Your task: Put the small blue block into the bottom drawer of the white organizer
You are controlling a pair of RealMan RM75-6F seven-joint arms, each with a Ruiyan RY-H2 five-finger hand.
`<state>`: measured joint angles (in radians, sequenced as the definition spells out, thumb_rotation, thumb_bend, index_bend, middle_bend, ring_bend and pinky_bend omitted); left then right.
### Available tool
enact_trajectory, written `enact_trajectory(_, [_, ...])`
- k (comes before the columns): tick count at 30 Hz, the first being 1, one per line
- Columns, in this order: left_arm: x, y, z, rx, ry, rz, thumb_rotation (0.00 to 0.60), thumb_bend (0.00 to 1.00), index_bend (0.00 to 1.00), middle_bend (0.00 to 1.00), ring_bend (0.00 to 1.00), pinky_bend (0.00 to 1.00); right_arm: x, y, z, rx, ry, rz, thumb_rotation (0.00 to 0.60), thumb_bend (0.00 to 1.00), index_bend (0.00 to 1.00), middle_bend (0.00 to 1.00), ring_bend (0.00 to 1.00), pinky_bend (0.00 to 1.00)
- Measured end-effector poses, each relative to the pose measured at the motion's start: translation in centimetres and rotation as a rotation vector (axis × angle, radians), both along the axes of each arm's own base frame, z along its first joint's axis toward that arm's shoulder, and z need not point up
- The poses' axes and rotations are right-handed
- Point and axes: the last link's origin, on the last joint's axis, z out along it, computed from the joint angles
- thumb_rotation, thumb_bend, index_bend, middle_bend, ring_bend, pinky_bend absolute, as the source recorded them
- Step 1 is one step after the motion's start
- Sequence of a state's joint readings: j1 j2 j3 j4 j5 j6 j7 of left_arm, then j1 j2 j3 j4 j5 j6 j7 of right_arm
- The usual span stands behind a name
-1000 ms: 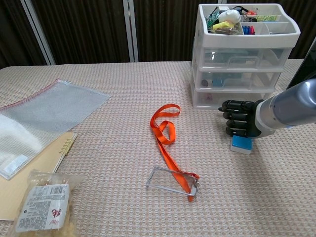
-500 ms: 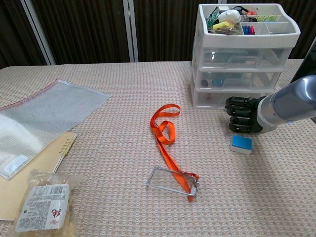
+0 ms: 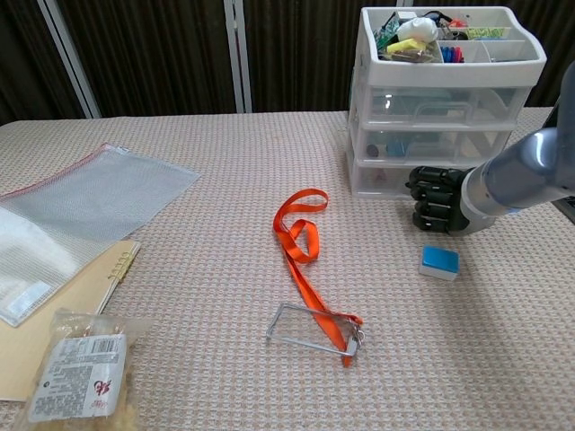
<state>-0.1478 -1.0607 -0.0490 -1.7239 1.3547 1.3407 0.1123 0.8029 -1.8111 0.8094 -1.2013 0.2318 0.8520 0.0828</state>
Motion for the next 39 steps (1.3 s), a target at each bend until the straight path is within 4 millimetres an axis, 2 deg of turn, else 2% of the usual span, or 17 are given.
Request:
enact_trajectory(6, [0.0,0.0,0.0,-0.005,-0.001,0.004,0.6,0.15,0.08,0.0,0.0,0.0,0.2,-0.4,0.1,-0.015,-0.023,-0.019,0.6,0.48,0.41,0.81,0.82,0.72])
enact_trajectory(20, [0.0,0.0,0.0,-0.005,0.005,0.006,0.6,0.15,0.08,0.0,0.0,0.0,0.3,0.1,0.0,0.002,-0.04,-0.024,0.6,0.48,0.42,0.81,0.82,0.72])
enact_trajectory(39, [0.1,-0.2,-0.1,0.002,0.01,0.003,0.6,0.15,0.09,0.0,0.0,0.0,0.0,4.7,0.2,0.083,-0.053,0.033,0.6,0.48,0.4,0.81,0.81,0.72])
